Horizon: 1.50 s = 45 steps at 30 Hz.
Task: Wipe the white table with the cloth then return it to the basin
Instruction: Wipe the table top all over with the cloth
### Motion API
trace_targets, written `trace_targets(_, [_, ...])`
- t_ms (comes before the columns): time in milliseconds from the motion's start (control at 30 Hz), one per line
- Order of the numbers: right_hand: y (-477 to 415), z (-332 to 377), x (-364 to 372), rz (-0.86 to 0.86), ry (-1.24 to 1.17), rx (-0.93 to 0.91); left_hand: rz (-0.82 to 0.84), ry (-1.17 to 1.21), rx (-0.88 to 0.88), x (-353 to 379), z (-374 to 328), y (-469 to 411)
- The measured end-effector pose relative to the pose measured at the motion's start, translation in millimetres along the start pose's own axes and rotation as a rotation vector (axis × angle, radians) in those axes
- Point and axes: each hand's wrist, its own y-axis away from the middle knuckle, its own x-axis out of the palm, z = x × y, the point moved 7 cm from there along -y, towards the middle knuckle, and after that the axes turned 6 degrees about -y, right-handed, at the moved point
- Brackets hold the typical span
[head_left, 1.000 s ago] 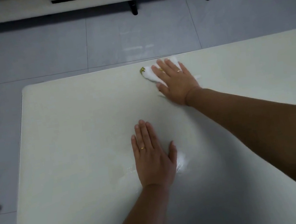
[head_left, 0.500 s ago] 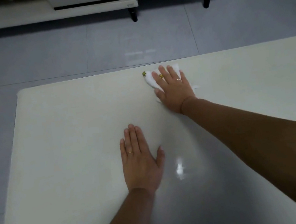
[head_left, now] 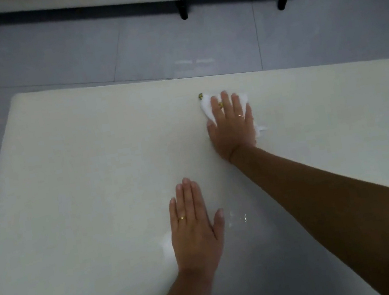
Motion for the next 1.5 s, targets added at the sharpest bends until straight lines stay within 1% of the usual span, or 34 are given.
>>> trace_targets(100, [8,-1,-5,0.031,0.075,-0.322,0.001,-0.048,-0.017,5,2,0])
trace_targets(133, [6,-13,-9,0.036,0.084,-0.362,0.004,-0.058,-0.016,5,1,-1])
trace_targets(167, [3,-30,-13,0.031,0.081,-0.338,0.014,-0.056,-0.015,5,1,-1])
trace_targets(200, [-1,-50,-18,0.019,0.065,-0.260,0.021,-0.049,-0.016,5,1,-1])
trace_targets(267, [-5,-83,-26,-0.009,0.013,-0.042,0.022,-0.057,-0.021,4,1,0])
trace_targets(333, [-4,-88,-25,-0.016,-0.019,0.138,0.020,-0.074,-0.026,5,2,-1])
trace_targets(367, [-1,-81,-22,-0.011,-0.030,0.202,0.018,-0.077,-0.025,5,2,-1])
trace_targets(400, [5,-67,-17,0.000,-0.033,0.226,0.017,-0.078,-0.022,5,1,-1])
trace_targets(433, [14,-47,-10,0.004,-0.028,0.197,0.019,-0.082,-0.020,6,1,-1])
trace_targets(533, [55,13,9,0.011,-0.008,-0.092,0.037,-0.108,-0.026,7,1,0])
trace_targets(600, [66,18,10,0.054,0.002,-0.260,0.043,-0.109,-0.026,9,3,0])
trace_targets(633, [64,9,7,0.060,0.024,-0.311,0.038,-0.104,-0.025,9,3,0])
trace_targets(667, [60,-6,4,0.058,0.057,-0.319,0.031,-0.097,-0.022,9,2,0])
trace_targets(700, [56,-24,1,0.052,0.084,-0.281,0.025,-0.089,-0.019,8,2,0])
trace_targets(800, [52,-73,-11,0.009,0.019,0.034,0.011,-0.083,-0.017,8,2,0])
trace_targets(867, [60,-70,-9,-0.025,-0.060,0.228,0.014,-0.092,-0.023,10,2,0])
trace_targets(900, [66,-57,-4,-0.027,-0.075,0.273,0.014,-0.095,-0.025,10,2,0])
trace_targets(933, [74,-40,2,-0.025,-0.073,0.264,0.016,-0.096,-0.026,10,2,0])
trace_targets(1000, [94,-3,15,-0.014,-0.053,0.107,0.022,-0.106,-0.025,11,2,0])
trace_targets(1067, [113,17,20,0.041,-0.018,-0.133,0.019,-0.128,-0.019,11,2,0])
trace_targets(1133, [117,10,16,0.101,0.058,-0.380,0.020,-0.127,-0.015,11,2,0])
trace_targets(1167, [115,-1,13,0.118,0.101,-0.452,0.018,-0.118,-0.015,11,2,0])
trace_targets(1200, [112,-17,10,0.128,0.125,-0.457,0.019,-0.109,-0.016,10,2,0])
trace_targets(1233, [108,-35,6,0.127,0.121,-0.387,0.025,-0.104,-0.017,10,2,0])
trace_targets(1300, [105,-66,-3,0.064,0.057,-0.134,0.046,-0.101,-0.014,11,3,0])
trace_targets(1367, [109,-69,-2,0.017,-0.011,0.104,0.070,-0.096,0.002,11,4,-1])
trace_targets(1400, [114,-61,2,0.020,-0.036,0.180,0.081,-0.093,0.016,9,4,0])
trace_targets(1433, [120,-48,8,0.035,-0.049,0.205,0.074,-0.097,0.030,6,5,2])
trace_targets(1467, [129,-33,14,0.048,-0.045,0.167,0.049,-0.108,0.039,2,7,7])
trace_targets(1500, [140,-16,19,0.057,-0.028,0.073,0.014,-0.117,0.034,-3,10,14])
